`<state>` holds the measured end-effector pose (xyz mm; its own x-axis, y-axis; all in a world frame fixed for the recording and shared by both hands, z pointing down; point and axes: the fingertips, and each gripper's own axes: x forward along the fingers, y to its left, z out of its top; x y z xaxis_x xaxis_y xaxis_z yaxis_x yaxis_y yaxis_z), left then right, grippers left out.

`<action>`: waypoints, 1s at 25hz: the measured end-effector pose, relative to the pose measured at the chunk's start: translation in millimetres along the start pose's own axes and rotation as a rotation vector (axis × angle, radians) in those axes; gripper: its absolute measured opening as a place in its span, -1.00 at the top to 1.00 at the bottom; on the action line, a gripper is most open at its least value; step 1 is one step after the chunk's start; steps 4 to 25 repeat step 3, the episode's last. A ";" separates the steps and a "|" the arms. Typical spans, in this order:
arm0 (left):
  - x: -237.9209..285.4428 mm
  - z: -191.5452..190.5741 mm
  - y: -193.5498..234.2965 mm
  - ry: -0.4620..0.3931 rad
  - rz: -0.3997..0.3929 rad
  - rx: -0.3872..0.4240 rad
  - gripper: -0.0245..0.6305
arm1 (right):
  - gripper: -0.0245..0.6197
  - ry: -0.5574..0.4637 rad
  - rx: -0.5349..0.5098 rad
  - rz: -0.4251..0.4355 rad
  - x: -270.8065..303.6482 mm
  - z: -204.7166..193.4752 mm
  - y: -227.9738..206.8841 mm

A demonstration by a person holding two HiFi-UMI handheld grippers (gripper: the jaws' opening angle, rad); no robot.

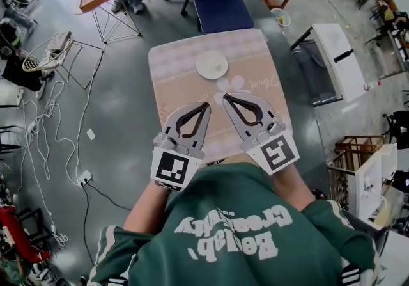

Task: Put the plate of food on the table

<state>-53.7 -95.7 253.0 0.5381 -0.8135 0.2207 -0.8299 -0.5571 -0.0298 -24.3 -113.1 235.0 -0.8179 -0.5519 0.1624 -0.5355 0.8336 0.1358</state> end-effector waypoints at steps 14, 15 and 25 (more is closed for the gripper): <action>-1.8 -3.1 -1.0 0.019 0.002 0.009 0.90 | 0.88 0.001 -0.014 0.006 -1.9 1.6 1.3; -1.8 -3.1 -1.0 0.019 0.002 0.009 0.90 | 0.88 0.001 -0.014 0.006 -1.9 1.6 1.3; -1.8 -3.1 -1.0 0.019 0.002 0.009 0.90 | 0.88 0.001 -0.014 0.006 -1.9 1.6 1.3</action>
